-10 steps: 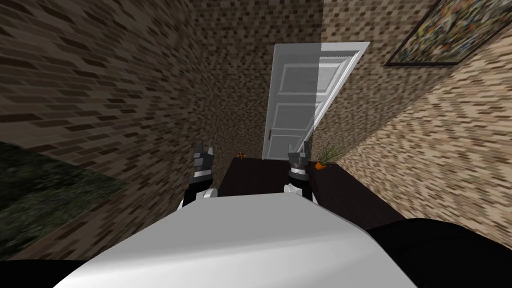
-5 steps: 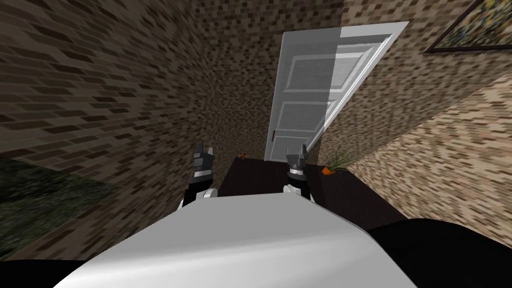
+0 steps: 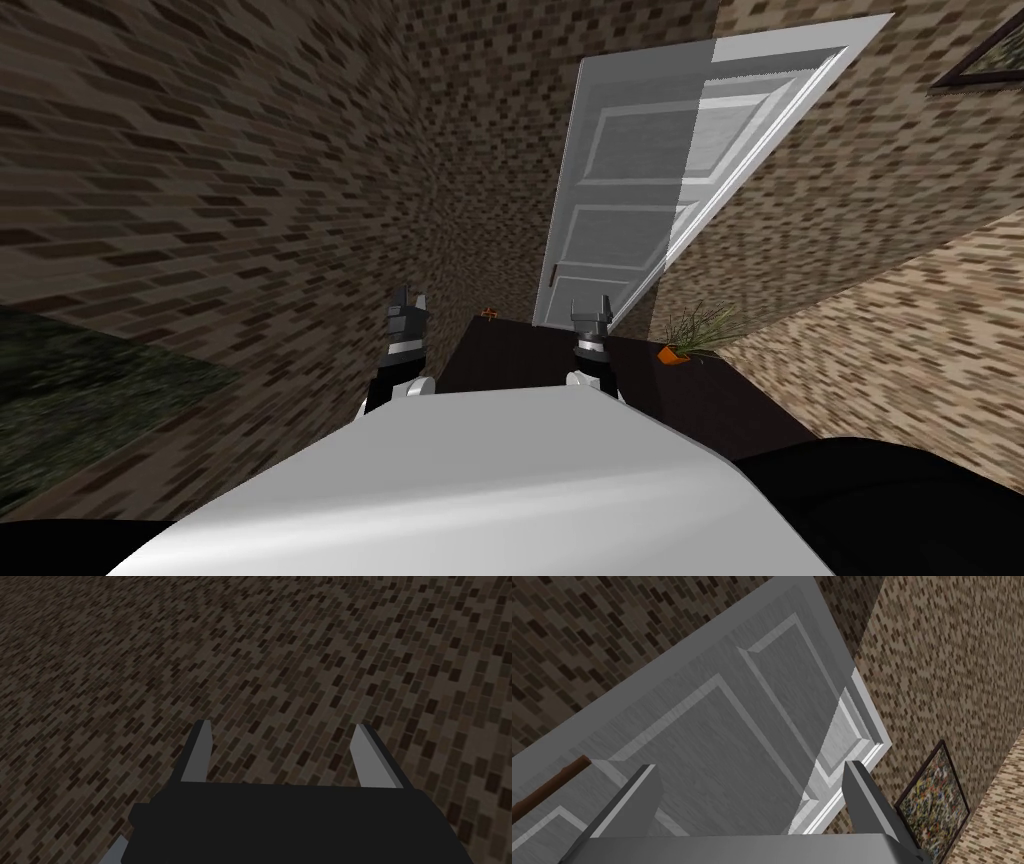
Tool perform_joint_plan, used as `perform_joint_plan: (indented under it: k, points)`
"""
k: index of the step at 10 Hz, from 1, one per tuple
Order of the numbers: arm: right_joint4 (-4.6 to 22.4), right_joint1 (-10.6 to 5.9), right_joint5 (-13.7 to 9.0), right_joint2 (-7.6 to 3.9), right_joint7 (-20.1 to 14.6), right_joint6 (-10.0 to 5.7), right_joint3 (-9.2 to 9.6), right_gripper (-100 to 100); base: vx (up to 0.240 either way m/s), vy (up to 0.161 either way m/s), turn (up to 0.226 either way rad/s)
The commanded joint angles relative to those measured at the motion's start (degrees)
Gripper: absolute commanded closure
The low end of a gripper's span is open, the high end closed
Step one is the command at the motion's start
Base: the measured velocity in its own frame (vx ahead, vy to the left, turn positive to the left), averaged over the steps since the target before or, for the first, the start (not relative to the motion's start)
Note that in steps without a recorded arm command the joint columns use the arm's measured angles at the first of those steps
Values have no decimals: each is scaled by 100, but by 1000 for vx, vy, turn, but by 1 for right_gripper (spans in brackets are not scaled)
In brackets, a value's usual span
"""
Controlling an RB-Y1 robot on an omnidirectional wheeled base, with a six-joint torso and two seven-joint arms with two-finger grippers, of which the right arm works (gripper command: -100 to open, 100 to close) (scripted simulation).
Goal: Pull the door open
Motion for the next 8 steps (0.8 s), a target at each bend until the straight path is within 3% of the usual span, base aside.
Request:
perform_joint_plan:
  k: [1,8]
  points:
    - [236,-51,-159,-43,-164,-96,5,-100,92,-46,121]
    - [1192,-287,-913,-234,-883,-354,-16,-100,89,-57,136]
